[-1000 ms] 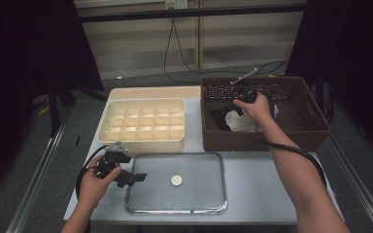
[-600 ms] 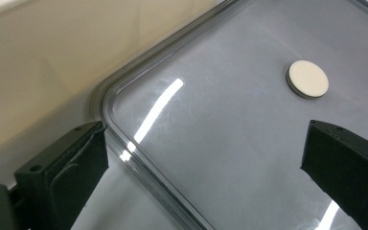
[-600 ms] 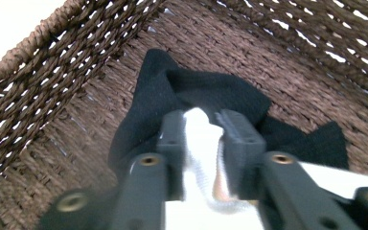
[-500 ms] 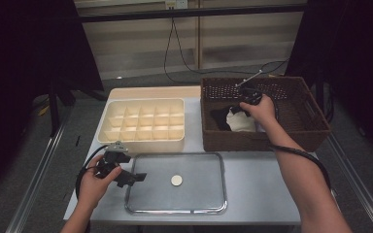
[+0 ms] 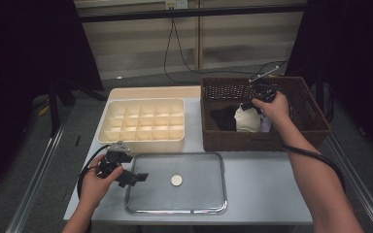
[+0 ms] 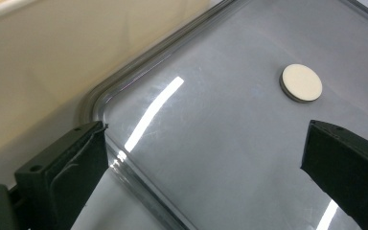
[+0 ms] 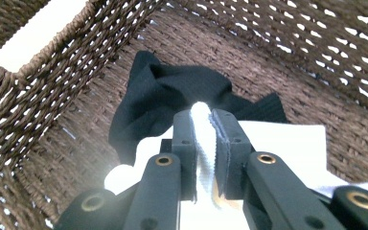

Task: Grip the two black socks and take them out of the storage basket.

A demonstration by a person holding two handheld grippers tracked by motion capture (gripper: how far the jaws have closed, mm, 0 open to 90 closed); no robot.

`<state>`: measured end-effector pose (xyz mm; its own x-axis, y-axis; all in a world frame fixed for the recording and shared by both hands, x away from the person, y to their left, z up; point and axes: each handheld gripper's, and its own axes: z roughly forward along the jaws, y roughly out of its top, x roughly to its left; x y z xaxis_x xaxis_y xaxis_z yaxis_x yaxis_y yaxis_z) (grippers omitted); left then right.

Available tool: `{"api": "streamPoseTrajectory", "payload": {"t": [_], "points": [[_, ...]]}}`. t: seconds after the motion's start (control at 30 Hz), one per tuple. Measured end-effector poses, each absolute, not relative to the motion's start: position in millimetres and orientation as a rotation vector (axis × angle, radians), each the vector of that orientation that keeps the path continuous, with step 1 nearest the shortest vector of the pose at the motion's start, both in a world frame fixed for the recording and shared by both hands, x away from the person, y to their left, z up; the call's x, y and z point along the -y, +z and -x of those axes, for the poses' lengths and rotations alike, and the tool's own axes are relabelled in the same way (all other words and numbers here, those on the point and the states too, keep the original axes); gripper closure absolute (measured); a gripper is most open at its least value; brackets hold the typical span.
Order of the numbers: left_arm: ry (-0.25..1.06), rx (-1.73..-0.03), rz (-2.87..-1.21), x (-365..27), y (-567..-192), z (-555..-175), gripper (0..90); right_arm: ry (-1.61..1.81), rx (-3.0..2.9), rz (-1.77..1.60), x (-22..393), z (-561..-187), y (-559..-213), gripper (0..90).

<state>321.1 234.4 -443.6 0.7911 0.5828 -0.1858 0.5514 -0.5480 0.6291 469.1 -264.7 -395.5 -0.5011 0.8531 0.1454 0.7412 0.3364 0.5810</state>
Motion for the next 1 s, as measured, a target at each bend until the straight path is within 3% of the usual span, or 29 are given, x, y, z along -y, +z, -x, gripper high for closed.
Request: {"api": "streamPoseTrajectory", "payload": {"t": [0.3, 0.5, 0.67, 0.83, 1.0], "points": [[0.062, -0.829, -2.279, -230.6, -444.1, -321.3, 1.9, 0.893, -2.39, -1.472, 277.9, -462.2, -399.1, 76.6], [0.055, -0.823, -2.283, -229.7, -444.4, -322.1, 1.9, 0.917, -2.37, -1.46, 271.6, -464.5, -397.9, 57.3], [0.049, -0.83, -2.282, -230.2, -444.9, -322.7, 1.9, 0.92, -2.39, -1.424, 257.5, -472.1, -397.7, 49.5], [0.053, -0.83, -2.276, -231.9, -445.5, -323.1, 1.9, 0.919, -2.405, -1.416, 240.2, -483.6, -404.1, 33.0], [0.05, -0.837, -2.27, -235.5, -445.9, -324.3, 1.9, 0.908, -2.44, -1.376, 226.7, -493.3, -409.7, 25.9]]}}
